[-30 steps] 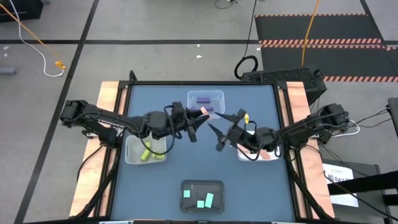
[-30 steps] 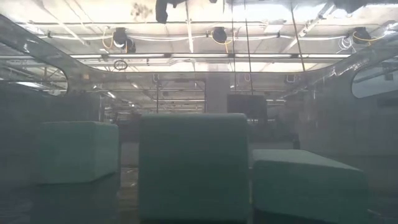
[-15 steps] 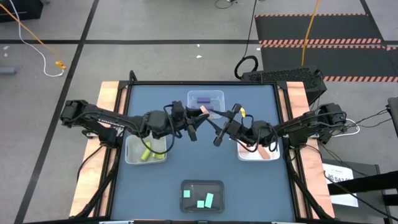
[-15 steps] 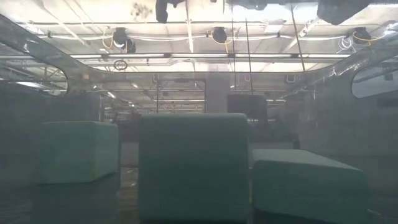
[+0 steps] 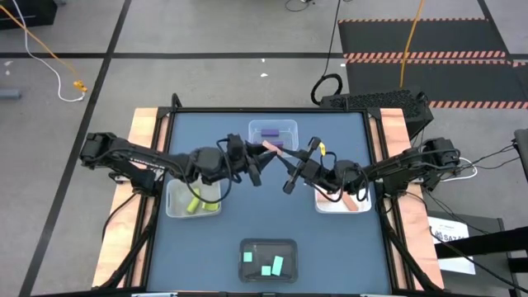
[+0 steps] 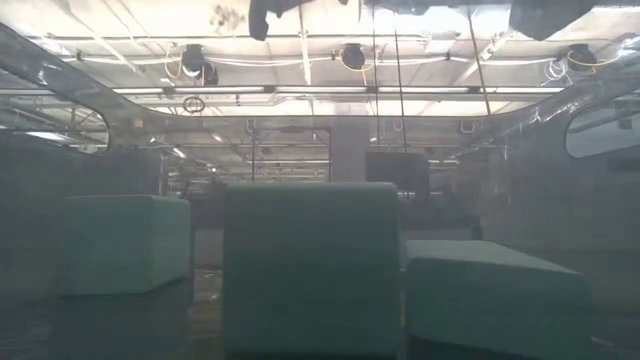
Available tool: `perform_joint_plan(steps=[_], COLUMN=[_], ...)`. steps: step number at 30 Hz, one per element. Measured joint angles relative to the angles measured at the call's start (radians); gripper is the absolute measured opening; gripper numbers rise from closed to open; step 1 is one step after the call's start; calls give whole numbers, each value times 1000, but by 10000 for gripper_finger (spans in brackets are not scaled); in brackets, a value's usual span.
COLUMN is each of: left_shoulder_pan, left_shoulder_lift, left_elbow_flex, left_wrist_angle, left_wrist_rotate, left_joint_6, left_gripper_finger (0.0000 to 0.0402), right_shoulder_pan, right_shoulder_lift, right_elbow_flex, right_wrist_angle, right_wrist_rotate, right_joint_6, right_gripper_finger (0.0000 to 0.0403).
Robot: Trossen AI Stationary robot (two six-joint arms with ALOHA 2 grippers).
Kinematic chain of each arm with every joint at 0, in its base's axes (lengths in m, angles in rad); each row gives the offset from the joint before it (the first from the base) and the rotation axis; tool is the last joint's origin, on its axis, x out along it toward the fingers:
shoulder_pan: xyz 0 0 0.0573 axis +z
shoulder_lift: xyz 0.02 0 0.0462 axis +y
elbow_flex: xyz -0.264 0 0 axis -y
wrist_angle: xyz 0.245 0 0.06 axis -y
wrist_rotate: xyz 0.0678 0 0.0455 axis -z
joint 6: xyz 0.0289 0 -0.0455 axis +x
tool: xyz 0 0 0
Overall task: Sort & place blocks by color
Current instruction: Put the brown block into the white bin
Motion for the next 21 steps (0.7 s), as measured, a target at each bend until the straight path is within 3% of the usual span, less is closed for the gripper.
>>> perform_joint_plan(steps=[4,10,14,21], left_shoulder_pan=[-1,-3,0,4], left_shoulder_lift=[2,2,2,2], left_elbow_flex=[0,0,0,0], left_wrist_angle=[-11,-32,-63,-116], left_wrist_rotate=[-3,-7,-13,-15], left_joint_6=[4,4,2,0], left_gripper_finger=[220,260,262,248], right_shoulder_pan=[1,3,2,3], right_shoulder_lift=[-5,-81,-182,-398], right_elbow_flex=[0,1,1,1], right_wrist_angle=[-28,-255,-471,-738], right_wrist_rotate=[66,269,348,339], right_joint_6=[-5,-9,51,117], right_gripper_finger=[41,41,41,41])
